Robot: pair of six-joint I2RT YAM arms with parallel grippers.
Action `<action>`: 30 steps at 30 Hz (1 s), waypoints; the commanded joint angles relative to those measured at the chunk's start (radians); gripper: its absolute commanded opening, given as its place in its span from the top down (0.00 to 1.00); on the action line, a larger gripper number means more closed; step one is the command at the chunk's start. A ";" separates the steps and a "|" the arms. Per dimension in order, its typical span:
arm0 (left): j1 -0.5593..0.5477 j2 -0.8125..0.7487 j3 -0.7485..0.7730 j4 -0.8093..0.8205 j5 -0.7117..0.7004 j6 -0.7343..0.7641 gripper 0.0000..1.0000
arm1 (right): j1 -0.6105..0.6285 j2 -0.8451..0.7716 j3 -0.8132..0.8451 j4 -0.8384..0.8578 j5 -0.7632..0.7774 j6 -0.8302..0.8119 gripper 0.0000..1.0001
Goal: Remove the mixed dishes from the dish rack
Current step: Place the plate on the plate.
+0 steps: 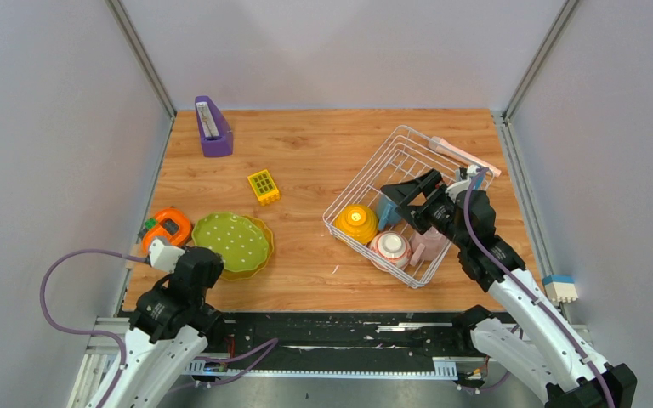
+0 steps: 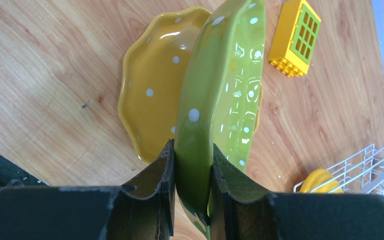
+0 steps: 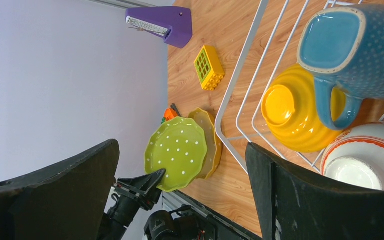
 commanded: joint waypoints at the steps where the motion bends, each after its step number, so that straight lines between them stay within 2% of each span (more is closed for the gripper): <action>1: 0.000 -0.001 0.000 0.120 -0.056 -0.087 1.00 | -0.004 -0.007 0.038 0.008 0.015 -0.014 0.00; 14: 0.000 0.038 -0.084 0.178 -0.018 -0.143 1.00 | -0.002 -0.004 0.047 0.008 0.010 -0.028 0.00; 19: 0.000 0.052 -0.090 0.170 -0.020 -0.155 0.93 | -0.003 -0.003 0.045 0.007 0.013 -0.028 0.00; 26: 0.000 0.054 -0.100 0.159 -0.018 -0.165 0.78 | -0.003 -0.006 0.040 0.006 0.013 -0.025 0.00; 30: 0.000 0.052 -0.105 0.144 -0.005 -0.162 0.74 | -0.003 -0.012 0.036 0.003 0.013 -0.025 0.00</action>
